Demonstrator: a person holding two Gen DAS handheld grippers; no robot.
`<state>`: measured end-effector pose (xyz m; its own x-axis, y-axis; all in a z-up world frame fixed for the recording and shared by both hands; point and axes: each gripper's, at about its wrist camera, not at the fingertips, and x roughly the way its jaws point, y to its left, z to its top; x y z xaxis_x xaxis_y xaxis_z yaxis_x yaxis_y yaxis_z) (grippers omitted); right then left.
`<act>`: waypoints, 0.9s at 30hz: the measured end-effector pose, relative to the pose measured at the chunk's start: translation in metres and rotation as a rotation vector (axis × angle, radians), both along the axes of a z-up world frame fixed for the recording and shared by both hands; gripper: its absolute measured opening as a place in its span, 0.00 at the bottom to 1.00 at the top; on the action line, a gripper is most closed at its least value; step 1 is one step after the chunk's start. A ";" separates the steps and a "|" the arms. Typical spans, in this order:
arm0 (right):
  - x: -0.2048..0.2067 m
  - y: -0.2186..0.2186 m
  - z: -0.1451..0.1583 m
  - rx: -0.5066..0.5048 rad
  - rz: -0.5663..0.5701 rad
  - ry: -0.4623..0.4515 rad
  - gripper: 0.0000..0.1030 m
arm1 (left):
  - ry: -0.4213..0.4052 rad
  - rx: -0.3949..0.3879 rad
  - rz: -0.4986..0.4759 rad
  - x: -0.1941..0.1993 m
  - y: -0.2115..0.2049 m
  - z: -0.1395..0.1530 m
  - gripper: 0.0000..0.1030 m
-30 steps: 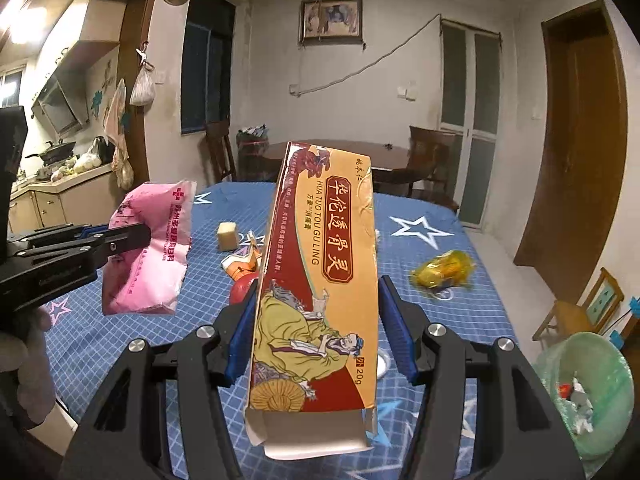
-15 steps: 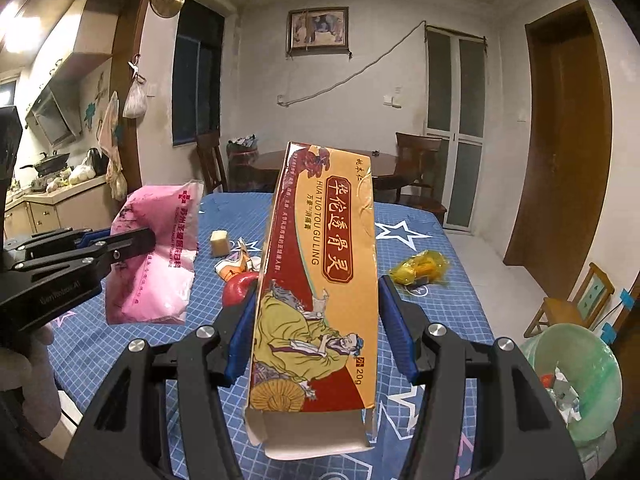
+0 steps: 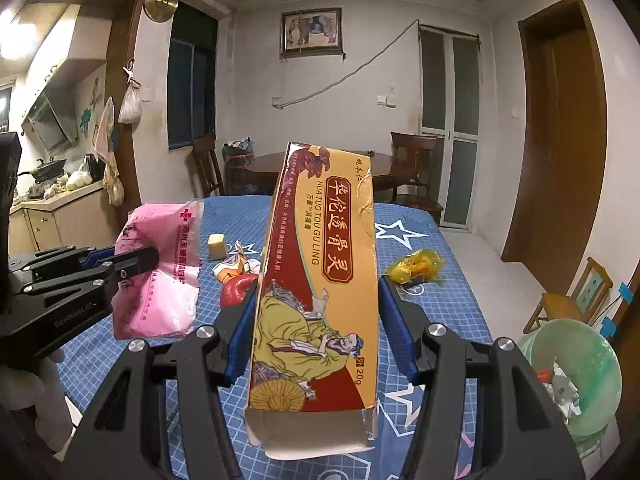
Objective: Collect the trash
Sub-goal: 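Lift the pink tissue pack and medicine box and carry them over the green bin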
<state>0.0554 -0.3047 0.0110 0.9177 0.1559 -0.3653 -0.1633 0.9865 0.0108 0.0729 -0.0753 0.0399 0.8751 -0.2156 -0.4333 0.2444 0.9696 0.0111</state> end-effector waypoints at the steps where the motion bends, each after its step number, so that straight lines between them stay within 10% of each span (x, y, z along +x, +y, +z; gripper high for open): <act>1: 0.000 0.000 -0.001 0.000 0.001 0.002 0.53 | 0.001 0.001 0.000 0.001 0.000 0.000 0.18; 15: -0.006 -0.046 0.014 -0.005 -0.093 -0.003 0.53 | -0.006 0.007 -0.111 0.018 -0.049 0.007 0.18; 27: -0.009 -0.171 0.023 -0.005 -0.304 0.096 0.53 | 0.053 -0.012 -0.390 0.052 -0.203 0.016 0.18</act>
